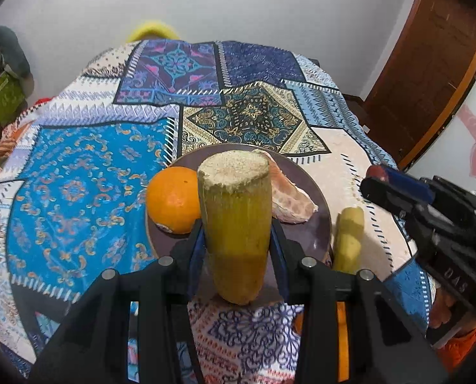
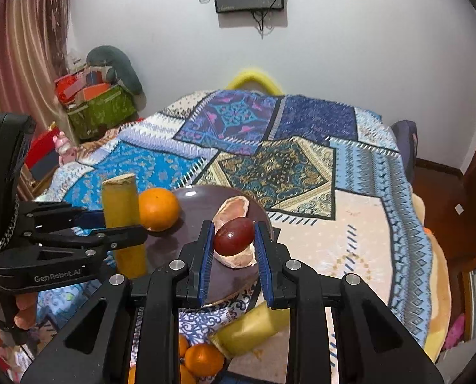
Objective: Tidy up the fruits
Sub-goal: 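Set the yellow cylinder and red date onto the plate with both tools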
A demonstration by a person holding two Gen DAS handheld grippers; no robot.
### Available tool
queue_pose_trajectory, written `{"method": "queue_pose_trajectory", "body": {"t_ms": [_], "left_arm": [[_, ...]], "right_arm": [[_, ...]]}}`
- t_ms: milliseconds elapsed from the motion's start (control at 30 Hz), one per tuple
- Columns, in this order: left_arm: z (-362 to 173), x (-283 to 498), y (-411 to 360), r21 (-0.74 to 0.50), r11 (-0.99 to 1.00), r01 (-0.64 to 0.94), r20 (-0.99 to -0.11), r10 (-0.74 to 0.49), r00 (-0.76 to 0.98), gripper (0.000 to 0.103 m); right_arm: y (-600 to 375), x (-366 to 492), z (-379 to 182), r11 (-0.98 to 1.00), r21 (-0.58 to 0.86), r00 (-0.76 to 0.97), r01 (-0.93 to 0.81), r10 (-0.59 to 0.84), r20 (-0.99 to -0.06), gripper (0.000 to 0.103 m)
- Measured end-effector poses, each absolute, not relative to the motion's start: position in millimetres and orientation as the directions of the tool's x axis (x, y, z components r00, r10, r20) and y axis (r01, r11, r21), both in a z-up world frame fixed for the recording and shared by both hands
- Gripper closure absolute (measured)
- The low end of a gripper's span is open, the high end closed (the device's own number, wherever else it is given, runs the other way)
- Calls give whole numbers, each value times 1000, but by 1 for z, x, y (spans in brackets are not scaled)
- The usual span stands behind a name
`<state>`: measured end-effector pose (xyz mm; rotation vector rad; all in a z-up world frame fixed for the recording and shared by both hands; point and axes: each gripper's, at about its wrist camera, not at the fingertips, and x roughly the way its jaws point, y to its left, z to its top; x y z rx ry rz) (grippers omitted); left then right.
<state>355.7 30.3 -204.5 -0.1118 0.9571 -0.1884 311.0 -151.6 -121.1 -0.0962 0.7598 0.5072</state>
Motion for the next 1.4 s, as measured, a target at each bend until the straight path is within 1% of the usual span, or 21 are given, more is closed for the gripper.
{"method": "queue_pose_trajectory", "body": {"t_ms": [200, 567, 733, 967, 1067, 1100, 1133, 1167, 1200, 1233, 1400], "left_arm": [[-215, 379, 23, -170, 979, 114, -804, -204, 558, 65], [-231, 404, 18, -180, 978, 105, -824, -208, 527, 65], [-236, 410, 13, -161, 981, 106, -834, -192, 518, 65], [-237, 411, 10, -140, 984, 110, -838, -177, 517, 65], [-239, 408, 11, -149, 982, 115, -843, -187, 504, 65], [-236, 405, 13, -156, 981, 112, -837, -192, 512, 65], [-232, 402, 14, -161, 981, 111, -825, -196, 530, 65], [-228, 399, 15, -164, 980, 109, -815, -197, 545, 65], [-224, 396, 16, -166, 980, 108, -809, -198, 554, 65], [-220, 394, 16, -166, 980, 108, -804, -198, 560, 65], [-201, 381, 20, -158, 982, 102, -794, -188, 578, 65]], "right_arm": [[-142, 323, -140, 867, 86, 582, -491, 400, -708, 80], [-139, 330, -171, 857, 120, 507, -501, 403, -762, 80], [-138, 327, -175, 845, 148, 481, -514, 427, -766, 80], [-130, 322, -179, 828, 131, 463, -545, 427, -777, 80], [-130, 323, -180, 832, 127, 461, -540, 419, -782, 79], [-130, 324, -181, 834, 126, 460, -537, 415, -785, 78], [-131, 324, -181, 836, 125, 461, -534, 412, -786, 71], [-131, 324, -180, 839, 123, 465, -531, 409, -785, 66], [-132, 323, -179, 842, 116, 475, -527, 404, -782, 57], [-133, 322, -178, 845, 110, 484, -523, 400, -779, 54], [-137, 318, -167, 855, 103, 506, -508, 394, -767, 54]]}}
